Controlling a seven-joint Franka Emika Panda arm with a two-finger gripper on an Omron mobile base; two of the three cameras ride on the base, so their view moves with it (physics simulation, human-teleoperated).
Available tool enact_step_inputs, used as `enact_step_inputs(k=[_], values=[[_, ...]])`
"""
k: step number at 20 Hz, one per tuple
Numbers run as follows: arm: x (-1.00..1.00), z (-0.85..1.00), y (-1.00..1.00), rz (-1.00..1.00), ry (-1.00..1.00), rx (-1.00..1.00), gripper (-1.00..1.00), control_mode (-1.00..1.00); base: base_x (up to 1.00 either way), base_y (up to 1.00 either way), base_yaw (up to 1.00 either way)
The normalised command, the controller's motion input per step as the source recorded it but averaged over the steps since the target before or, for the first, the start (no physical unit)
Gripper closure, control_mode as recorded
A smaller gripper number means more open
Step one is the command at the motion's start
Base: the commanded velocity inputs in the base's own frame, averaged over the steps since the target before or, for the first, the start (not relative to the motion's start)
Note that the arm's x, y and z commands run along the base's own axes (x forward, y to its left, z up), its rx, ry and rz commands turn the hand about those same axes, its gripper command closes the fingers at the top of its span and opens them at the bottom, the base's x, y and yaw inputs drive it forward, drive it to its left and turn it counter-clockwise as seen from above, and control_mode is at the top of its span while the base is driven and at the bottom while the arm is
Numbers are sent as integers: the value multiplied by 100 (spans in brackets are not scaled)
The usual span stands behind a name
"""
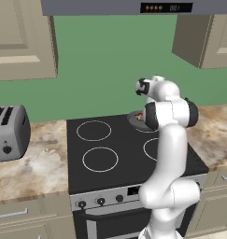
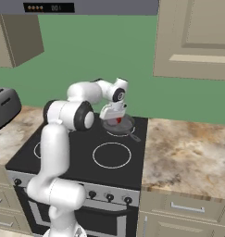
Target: Put the eggplant and bell pepper in the pan. Then turn on the rear right burner and set the heat to medium.
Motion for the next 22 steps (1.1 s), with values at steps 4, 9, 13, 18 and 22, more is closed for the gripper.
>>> enact_step_inputs(k=[4, 9, 13, 18, 22], values=[[30, -30, -7, 0, 0, 0, 100, -100, 0, 0, 0], [29, -30, -2, 0, 0, 0, 100, -100, 0, 0, 0], [30, -24, -1, 0, 0, 0, 100, -100, 0, 0, 0], [18, -17, -4, 0, 0, 0, 100, -100, 0, 0, 0], [8, -16, -2, 0, 0, 0, 100, -100, 0, 0, 0]])
